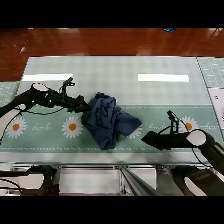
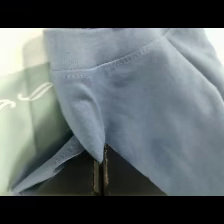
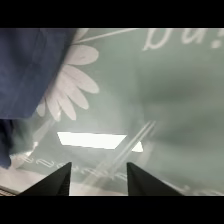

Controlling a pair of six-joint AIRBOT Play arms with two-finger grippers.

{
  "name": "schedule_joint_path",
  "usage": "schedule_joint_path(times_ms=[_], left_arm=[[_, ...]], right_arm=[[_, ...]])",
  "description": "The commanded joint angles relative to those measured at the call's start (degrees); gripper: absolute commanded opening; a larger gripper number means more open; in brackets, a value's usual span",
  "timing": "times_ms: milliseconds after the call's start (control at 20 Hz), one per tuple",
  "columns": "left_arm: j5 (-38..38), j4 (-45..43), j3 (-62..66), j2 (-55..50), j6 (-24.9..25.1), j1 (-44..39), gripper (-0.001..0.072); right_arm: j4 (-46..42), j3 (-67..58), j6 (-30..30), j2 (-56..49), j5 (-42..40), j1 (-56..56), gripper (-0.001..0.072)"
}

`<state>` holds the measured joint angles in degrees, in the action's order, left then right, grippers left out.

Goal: Fold the shirts.

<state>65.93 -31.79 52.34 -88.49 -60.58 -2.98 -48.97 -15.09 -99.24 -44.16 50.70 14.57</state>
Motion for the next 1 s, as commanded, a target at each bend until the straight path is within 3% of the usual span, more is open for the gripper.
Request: schedule_joint_path(times_ms=[0, 200, 500, 550, 600, 650, 700, 950], left_arm=[[1.6, -0.8, 1.7, -0.2, 0.0, -0.1, 0.0022], [1.7, -0.8, 1.7, -0.2, 0.0, -0.1, 0.0022], [1.8, -0.8, 1.7, -0.2, 0.0, -0.1, 0.0022], [1.8, -0.8, 1.7, -0.2, 0.0, -0.1, 0.0022], [1.7, -0.8, 1.8, -0.2, 0.0, -0.1, 0.0022], [1.8, -0.8, 2.1, -0.2, 0.0, 0.0, 0.0023], [2.3, -0.8, 2.7, -0.1, -0.2, 0.3, 0.0022], [7.5, -0.7, 12.3, 6.0, -2.3, 8.0, 0.0022]], right_arm=[[10.6, -1.2, 3.4, -10.3, -11.8, 6.9, 0.0405], [15.9, -10.4, 9.7, -23.8, -13.5, 10.5, 0.0405], [16.0, -25.2, 10.1, -35.7, -14.3, 15.4, 0.0404], [15.8, -27.1, 10.1, -36.5, -14.7, 15.1, 0.0363], [15.3, -28.6, 10.2, -37.1, -15.0, 14.7, 0.0251], [15.3, -30.0, 12.0, -37.5, -14.9, 14.3, 0.0074], [15.2, -31.4, 14.7, -37.4, -14.0, 13.6, 0.0027], [5.3, -42.9, 15.5, -30.6, -2.4, 4.7, 0.0026]])
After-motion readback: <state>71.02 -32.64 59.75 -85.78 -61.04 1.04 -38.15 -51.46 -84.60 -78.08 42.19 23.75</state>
